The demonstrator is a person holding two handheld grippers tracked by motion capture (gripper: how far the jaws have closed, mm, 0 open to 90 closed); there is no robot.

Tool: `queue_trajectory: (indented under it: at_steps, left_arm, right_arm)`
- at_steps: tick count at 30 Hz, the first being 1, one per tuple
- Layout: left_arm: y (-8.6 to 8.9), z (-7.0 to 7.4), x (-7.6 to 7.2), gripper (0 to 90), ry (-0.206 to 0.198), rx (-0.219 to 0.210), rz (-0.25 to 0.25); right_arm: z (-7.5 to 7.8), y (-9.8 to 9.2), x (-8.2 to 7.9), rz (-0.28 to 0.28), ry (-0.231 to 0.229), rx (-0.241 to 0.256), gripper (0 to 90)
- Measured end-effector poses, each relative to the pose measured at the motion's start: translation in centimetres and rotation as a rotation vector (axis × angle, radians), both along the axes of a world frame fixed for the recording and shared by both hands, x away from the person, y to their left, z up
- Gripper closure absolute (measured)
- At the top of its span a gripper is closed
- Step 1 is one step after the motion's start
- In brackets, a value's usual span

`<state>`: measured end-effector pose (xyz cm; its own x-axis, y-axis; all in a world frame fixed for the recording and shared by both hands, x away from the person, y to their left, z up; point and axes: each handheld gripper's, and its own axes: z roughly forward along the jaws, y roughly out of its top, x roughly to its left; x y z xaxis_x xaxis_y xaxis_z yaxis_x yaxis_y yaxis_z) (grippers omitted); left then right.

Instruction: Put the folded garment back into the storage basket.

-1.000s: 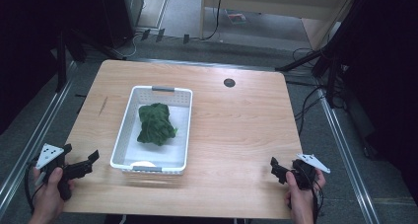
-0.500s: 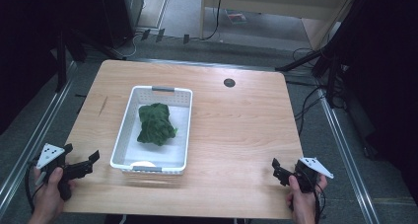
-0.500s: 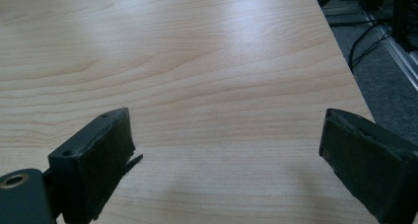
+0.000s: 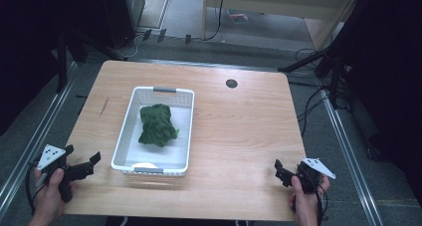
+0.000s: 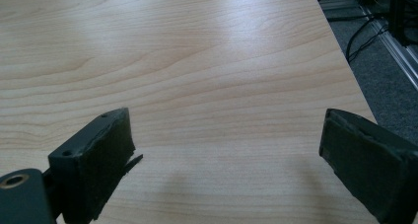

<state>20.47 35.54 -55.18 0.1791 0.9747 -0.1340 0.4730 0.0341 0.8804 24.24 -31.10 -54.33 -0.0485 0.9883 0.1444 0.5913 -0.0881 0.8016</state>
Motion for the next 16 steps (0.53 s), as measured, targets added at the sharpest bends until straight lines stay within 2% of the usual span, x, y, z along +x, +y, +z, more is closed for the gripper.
queue_trajectory:
  at_steps: [16]
  left_arm:
    - [-0.02, 0.02, 0.02, 0.3, 0.007, 0.002, -0.004]
  right_arm:
    - [-0.04, -0.01, 0.05, -0.007, 0.005, 0.002, 6.9]
